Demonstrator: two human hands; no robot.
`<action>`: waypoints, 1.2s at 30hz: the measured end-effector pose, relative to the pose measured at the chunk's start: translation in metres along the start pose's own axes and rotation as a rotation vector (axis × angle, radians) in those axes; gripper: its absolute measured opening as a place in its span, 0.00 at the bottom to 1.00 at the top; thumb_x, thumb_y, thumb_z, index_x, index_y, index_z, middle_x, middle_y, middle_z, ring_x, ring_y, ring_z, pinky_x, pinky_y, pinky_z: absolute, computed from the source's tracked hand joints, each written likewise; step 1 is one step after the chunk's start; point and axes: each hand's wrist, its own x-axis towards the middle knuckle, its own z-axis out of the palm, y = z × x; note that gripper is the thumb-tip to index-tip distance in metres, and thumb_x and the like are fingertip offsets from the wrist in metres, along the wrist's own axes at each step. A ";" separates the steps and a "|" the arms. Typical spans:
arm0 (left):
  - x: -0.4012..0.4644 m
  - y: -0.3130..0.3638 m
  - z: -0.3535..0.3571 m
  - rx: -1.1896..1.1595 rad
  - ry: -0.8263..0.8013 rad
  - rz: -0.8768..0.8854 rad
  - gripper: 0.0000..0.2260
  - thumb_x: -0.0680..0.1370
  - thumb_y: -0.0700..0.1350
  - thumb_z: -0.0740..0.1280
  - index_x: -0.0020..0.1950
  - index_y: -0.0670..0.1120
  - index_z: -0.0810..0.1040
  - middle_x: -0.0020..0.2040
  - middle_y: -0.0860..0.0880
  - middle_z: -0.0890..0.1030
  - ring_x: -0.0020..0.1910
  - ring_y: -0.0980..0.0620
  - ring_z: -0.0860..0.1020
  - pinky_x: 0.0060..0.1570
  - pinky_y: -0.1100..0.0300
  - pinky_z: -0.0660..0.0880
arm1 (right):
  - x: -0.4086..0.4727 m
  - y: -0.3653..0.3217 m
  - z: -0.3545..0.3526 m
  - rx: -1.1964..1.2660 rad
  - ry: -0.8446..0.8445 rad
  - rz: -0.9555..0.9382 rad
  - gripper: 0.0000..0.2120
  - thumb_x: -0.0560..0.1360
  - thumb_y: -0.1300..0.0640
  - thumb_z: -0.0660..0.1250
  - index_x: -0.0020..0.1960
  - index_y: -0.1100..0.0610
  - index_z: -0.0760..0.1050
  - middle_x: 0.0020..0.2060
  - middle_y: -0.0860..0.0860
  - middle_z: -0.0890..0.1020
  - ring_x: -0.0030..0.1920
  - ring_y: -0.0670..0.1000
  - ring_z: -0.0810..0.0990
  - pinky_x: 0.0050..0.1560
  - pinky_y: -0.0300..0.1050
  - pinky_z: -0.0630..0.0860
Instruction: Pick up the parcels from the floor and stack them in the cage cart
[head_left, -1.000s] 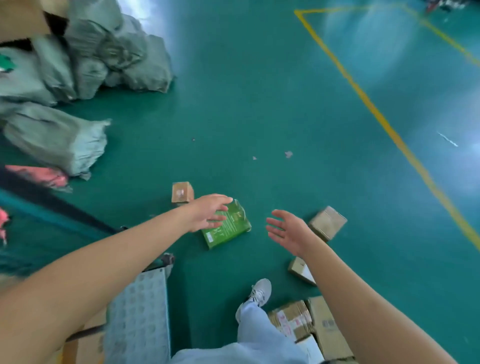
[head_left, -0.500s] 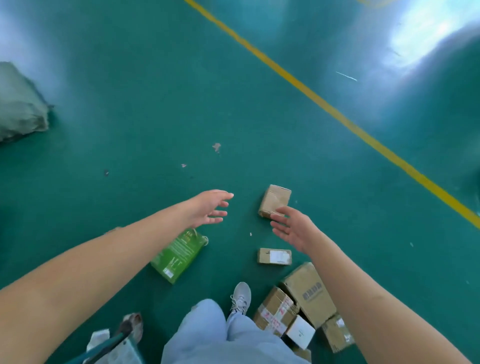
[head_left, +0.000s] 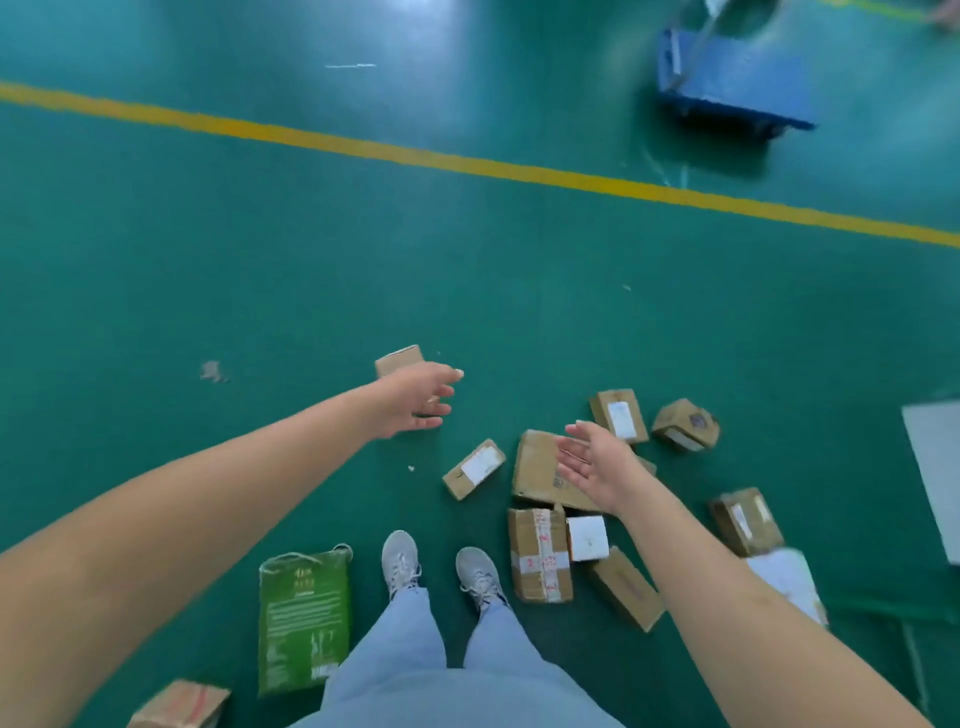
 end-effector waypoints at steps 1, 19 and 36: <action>0.005 0.008 0.008 0.033 -0.018 0.001 0.09 0.82 0.52 0.68 0.60 0.50 0.75 0.63 0.47 0.79 0.59 0.47 0.80 0.61 0.51 0.79 | 0.001 0.006 -0.006 0.032 0.018 0.007 0.16 0.86 0.53 0.60 0.69 0.60 0.72 0.64 0.58 0.79 0.66 0.58 0.77 0.70 0.54 0.73; 0.165 0.026 0.184 0.590 -0.240 -0.084 0.17 0.84 0.52 0.66 0.71 0.50 0.72 0.65 0.48 0.78 0.63 0.46 0.79 0.66 0.48 0.76 | 0.091 0.106 -0.124 0.382 0.250 0.164 0.10 0.86 0.52 0.60 0.56 0.56 0.76 0.59 0.55 0.80 0.60 0.54 0.79 0.60 0.49 0.77; 0.518 -0.200 0.289 0.642 -0.138 -0.379 0.19 0.82 0.51 0.68 0.72 0.48 0.72 0.65 0.47 0.77 0.61 0.46 0.79 0.62 0.49 0.79 | 0.455 0.268 -0.224 0.094 0.319 0.264 0.10 0.84 0.51 0.62 0.62 0.52 0.75 0.56 0.51 0.80 0.58 0.53 0.80 0.64 0.53 0.78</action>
